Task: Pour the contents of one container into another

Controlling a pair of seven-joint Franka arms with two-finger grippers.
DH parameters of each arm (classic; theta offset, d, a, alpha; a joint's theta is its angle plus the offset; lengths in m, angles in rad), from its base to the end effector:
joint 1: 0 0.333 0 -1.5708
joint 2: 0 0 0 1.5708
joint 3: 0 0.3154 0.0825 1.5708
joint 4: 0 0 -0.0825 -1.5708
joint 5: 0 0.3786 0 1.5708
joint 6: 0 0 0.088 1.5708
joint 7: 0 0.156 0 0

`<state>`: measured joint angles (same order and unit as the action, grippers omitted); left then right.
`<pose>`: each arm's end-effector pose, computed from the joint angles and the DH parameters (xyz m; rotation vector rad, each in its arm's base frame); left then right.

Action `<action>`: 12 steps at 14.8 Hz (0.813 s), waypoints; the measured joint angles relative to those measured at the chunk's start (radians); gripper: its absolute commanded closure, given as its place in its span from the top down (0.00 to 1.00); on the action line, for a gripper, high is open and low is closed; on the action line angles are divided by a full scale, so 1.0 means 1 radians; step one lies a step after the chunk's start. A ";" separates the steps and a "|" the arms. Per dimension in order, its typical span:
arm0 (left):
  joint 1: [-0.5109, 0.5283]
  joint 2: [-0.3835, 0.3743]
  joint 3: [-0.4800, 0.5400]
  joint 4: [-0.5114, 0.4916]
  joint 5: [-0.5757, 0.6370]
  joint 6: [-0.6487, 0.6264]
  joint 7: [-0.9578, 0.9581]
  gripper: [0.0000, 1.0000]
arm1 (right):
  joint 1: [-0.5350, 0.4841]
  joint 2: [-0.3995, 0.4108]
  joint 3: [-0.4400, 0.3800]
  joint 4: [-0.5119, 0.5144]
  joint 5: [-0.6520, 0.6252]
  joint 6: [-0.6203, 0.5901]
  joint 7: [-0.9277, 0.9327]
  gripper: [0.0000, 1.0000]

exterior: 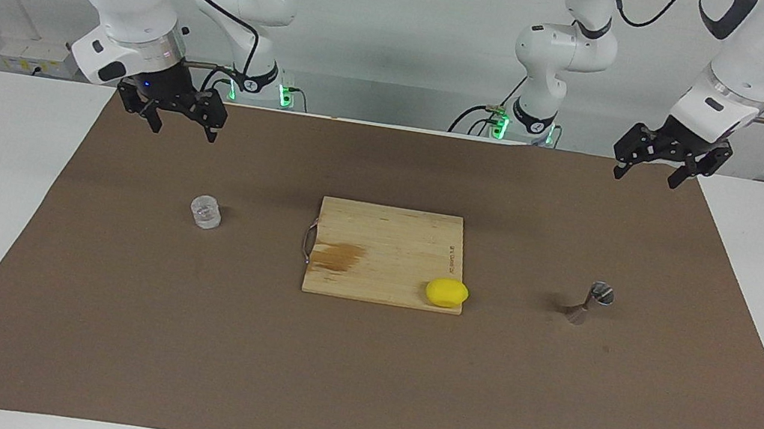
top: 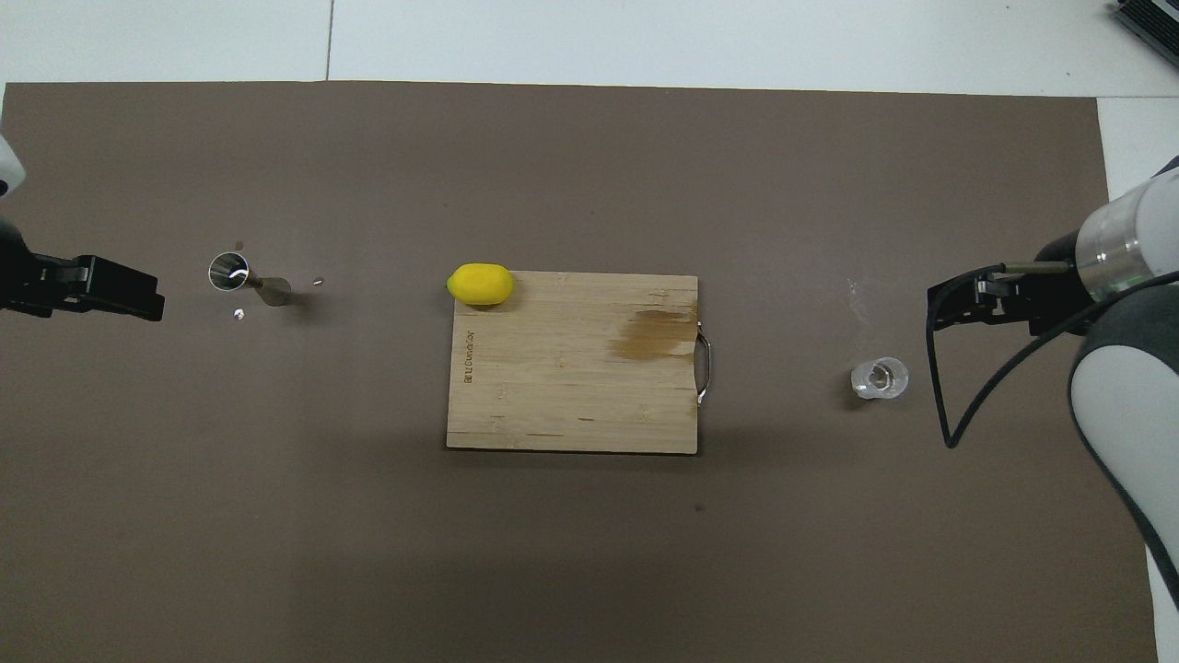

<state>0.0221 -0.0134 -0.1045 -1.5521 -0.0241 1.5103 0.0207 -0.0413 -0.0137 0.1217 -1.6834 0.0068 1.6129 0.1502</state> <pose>0.5354 -0.0485 0.5857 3.1152 -0.1624 -0.0455 0.5402 0.0449 0.5334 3.1369 -0.1104 -0.0897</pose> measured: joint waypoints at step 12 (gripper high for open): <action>-0.004 0.000 -0.019 -0.005 0.000 0.000 0.001 1.00 | 0.008 0.000 0.008 0.000 0.000 0.000 0.000 1.00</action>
<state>0.0180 -0.0134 -0.1231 -1.5573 -0.0243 1.5101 0.0217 -0.0332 -0.0139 0.1301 -1.6831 0.0068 1.6130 0.1502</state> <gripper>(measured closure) 0.000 0.000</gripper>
